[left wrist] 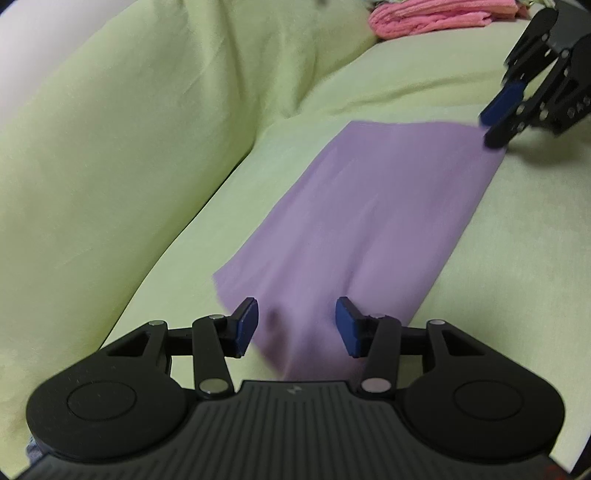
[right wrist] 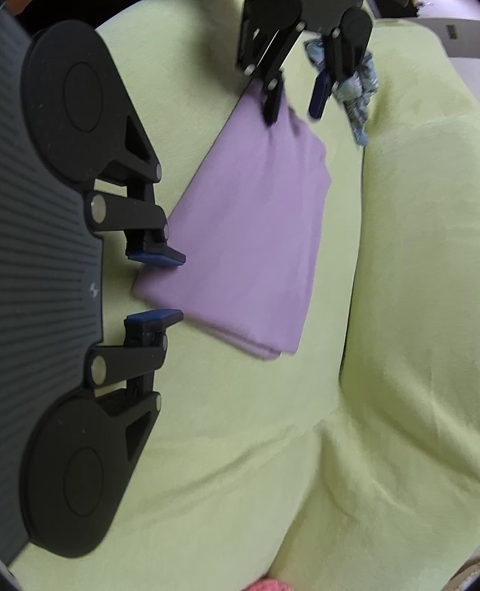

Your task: Fold clothes

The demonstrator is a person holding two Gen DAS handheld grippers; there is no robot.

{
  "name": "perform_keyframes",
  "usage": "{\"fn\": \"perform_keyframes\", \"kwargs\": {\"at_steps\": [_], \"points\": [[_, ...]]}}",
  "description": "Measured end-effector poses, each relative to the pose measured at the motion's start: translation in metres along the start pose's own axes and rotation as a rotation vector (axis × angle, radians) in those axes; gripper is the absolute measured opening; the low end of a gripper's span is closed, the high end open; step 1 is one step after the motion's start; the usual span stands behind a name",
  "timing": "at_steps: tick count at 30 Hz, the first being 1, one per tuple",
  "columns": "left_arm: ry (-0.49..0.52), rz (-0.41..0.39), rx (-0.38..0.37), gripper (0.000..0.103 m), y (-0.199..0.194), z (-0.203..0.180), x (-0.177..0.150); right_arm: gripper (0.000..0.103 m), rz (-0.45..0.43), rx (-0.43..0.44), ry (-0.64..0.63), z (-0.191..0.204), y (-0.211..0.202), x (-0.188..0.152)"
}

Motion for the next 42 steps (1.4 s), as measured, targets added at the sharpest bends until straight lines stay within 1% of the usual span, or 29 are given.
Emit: {"fn": "perform_keyframes", "kwargs": {"at_steps": [3, 7, 10, 12, 14, 16, 17, 18, 19, 21, 23, 24, 25, 26, 28, 30, 32, 33, 35, 37, 39, 40, 41, 42], "points": [[-0.012, 0.016, 0.049, 0.054, -0.013, 0.004, -0.011, 0.02, -0.012, -0.022, -0.016, -0.002, -0.009, 0.0], [-0.003, -0.016, 0.051, 0.054, -0.019, 0.0, -0.002, 0.02, -0.052, 0.006, -0.022, 0.011, -0.015, 0.011], [0.001, -0.032, 0.026, 0.054, -0.006, -0.004, 0.01, 0.02, -0.07, 0.05, -0.026, 0.03, -0.01, 0.024], [0.035, -0.028, 0.02, 0.054, 0.008, -0.006, 0.017, 0.02, -0.089, 0.073, -0.052, 0.044, -0.004, 0.034], [0.048, -0.025, 0.008, 0.054, 0.023, -0.002, 0.019, 0.02, -0.103, 0.107, -0.085, 0.054, 0.006, 0.039], [0.034, -0.03, -0.01, 0.055, 0.031, 0.005, 0.015, 0.019, -0.116, 0.143, -0.119, 0.064, 0.017, 0.044], [0.025, -0.042, -0.02, 0.055, 0.033, 0.009, 0.013, 0.02, -0.114, 0.152, -0.124, 0.062, 0.021, 0.043], [0.023, -0.04, -0.013, 0.056, 0.032, 0.014, 0.009, 0.02, -0.111, 0.16, -0.126, 0.06, 0.026, 0.042], [0.023, -0.034, -0.002, 0.056, 0.031, 0.018, 0.004, 0.022, -0.108, 0.168, -0.128, 0.058, 0.031, 0.04], [0.024, -0.018, 0.023, 0.056, 0.028, 0.029, -0.008, 0.024, -0.08, 0.177, -0.066, 0.043, 0.034, 0.039], [-0.002, 0.006, 0.05, 0.056, 0.025, 0.038, -0.015, 0.024, -0.051, 0.179, 0.004, 0.027, 0.037, 0.04], [-0.015, 0.023, 0.077, 0.055, 0.025, 0.043, -0.015, 0.024, -0.051, 0.176, 0.023, 0.023, 0.038, 0.043], [-0.024, 0.015, 0.092, 0.055, 0.024, 0.045, -0.012, 0.024, -0.061, 0.175, 0.039, 0.02, 0.038, 0.048], [-0.037, -0.01, 0.091, 0.055, 0.022, 0.046, -0.007, 0.024, -0.072, 0.179, 0.044, 0.021, 0.039, 0.054], [-0.077, -0.071, 0.077, 0.055, 0.023, 0.046, 0.011, 0.024, -0.095, 0.189, 0.05, 0.026, 0.042, 0.066], [-0.091, -0.114, 0.052, 0.055, 0.031, 0.043, 0.029, 0.024, -0.114, 0.199, 0.022, 0.037, 0.049, 0.076], [-0.077, -0.115, 0.034, 0.055, 0.045, 0.038, 0.038, 0.024, -0.133, 0.21, -0.01, 0.049, 0.057, 0.086], [-0.073, -0.101, 0.031, 0.055, 0.052, 0.038, 0.035, 0.023, -0.132, 0.217, -0.028, 0.055, 0.062, 0.088], [-0.066, -0.069, 0.026, 0.055, 0.064, 0.038, 0.028, 0.022, -0.095, 0.217, -0.061, 0.06, 0.075, 0.085], [-0.089, -0.086, 0.037, 0.055, 0.06, 0.045, 0.012, 0.022, -0.089, 0.204, -0.058, 0.052, 0.08, 0.079], [-0.131, -0.078, 0.056, 0.055, 0.053, 0.056, -0.005, 0.022, -0.084, 0.188, -0.041, 0.04, 0.081, 0.072], [-0.144, -0.066, 0.068, 0.054, 0.052, 0.06, -0.014, 0.022, -0.081, 0.177, -0.026, 0.032, 0.081, 0.068], [-0.15, -0.018, 0.096, 0.054, 0.053, 0.065, -0.022, 0.022, -0.078, 0.166, -0.011, 0.024, 0.081, 0.064], [-0.149, 0.009, 0.119, 0.054, 0.052, 0.067, -0.026, 0.022, -0.071, 0.153, 0.015, 0.018, 0.08, 0.063]]}}
Point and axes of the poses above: each gripper's, at about its wrist camera, not at the fingertips, and y roughly the way its jaws point, z to its left, x to its top, the point moved 6 cm from there along y, roughly the way its jaws point, and after that the axes turned 15 degrees about -x, right-handed, at the moved point
